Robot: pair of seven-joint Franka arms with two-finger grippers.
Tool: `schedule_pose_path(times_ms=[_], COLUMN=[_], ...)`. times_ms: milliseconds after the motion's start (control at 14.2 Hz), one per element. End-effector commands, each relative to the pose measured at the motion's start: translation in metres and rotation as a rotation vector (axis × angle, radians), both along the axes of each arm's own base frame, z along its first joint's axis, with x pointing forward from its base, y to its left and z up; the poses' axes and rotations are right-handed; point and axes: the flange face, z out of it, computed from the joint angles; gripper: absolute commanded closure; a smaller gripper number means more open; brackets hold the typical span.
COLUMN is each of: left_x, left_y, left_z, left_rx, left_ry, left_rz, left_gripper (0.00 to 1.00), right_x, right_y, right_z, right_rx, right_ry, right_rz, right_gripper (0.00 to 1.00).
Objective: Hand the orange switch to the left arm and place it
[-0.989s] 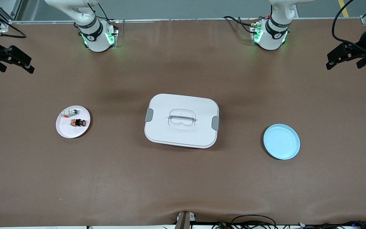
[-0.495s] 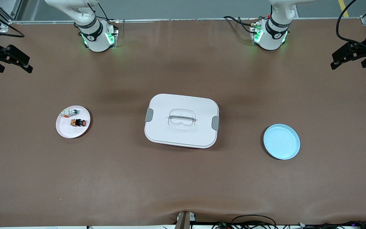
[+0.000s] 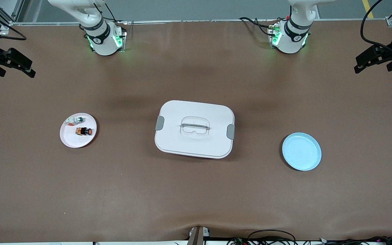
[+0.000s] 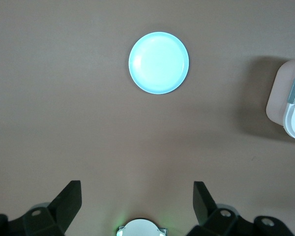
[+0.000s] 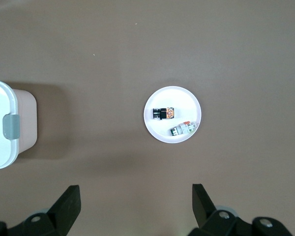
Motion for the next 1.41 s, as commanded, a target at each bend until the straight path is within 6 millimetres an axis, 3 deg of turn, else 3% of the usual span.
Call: schedule_pose_path(times_ms=[0,565,1342], left_x=[-0.002,0.005,0.009], left_y=[0.003,0.010,0.001], left_z=[0.005,-0.007,-0.009], left_rx=[0.017,0.016,0.015], left_ry=[0.007,0.025,0.013], left_rz=[0.015,0.025,0.008], left_gripper=[0.00,0.00,0.00], right_x=[-0.007,-0.005,-0.005], right_y=[0.000,0.001,0.000], right_z=[0.005,0.005,0.005], right_rx=[0.016,0.011,0.007], right_ry=[0.000,-0.009,-0.012], right_rz=[-0.033,-0.017,-0.017], right_gripper=[0.00,0.00,0.00])
